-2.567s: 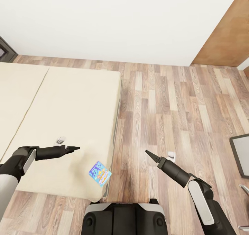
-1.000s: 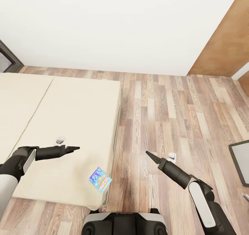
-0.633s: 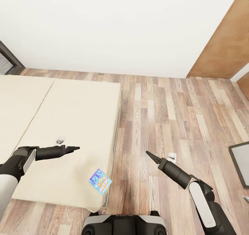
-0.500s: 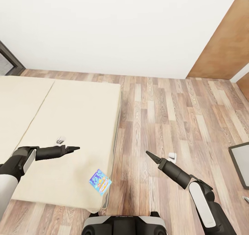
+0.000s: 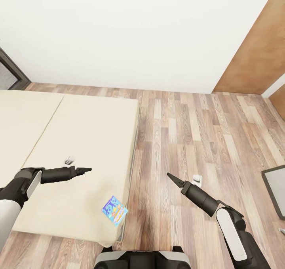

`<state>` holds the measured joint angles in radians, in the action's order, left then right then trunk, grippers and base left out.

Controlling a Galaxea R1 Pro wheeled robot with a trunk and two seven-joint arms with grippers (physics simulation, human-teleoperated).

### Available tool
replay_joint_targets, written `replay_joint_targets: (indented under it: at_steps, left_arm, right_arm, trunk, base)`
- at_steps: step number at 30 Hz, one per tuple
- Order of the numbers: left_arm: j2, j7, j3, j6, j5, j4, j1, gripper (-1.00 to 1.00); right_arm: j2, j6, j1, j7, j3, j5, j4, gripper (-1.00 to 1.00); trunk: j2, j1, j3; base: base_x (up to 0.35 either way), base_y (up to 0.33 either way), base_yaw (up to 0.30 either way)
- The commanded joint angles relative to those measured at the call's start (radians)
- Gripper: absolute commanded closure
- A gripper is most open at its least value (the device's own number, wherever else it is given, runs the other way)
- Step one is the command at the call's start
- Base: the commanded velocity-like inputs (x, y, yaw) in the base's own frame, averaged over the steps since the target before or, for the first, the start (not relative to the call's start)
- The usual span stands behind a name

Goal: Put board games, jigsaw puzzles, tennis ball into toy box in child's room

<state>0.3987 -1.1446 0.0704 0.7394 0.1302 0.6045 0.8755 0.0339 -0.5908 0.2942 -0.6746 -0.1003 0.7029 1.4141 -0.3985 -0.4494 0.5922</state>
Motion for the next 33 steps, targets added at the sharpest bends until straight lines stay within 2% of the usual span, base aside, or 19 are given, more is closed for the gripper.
replay_joint_targets:
  at_steps: [1, 33]
  left_arm:
    - [0.000, -0.001, 0.000, 0.007, 0.003, 0.000, 0.000, -1.00]
    - [0.000, -0.001, -0.001, 0.008, 0.003, 0.000, 0.000, -1.00]
  right_arm:
    - [0.000, -0.007, 0.001, 0.000, -0.001, 0.006, 0.000, -1.00]
    - [0.000, -0.007, -0.004, 0.000, -0.001, 0.006, 0.000, -1.00]
  trunk:
    - [-0.001, -0.001, 0.000]
    - [-0.001, -0.001, -0.054]
  base:
    - [0.000, 0.000, 0.000]
    - [0.000, 0.000, 0.000]
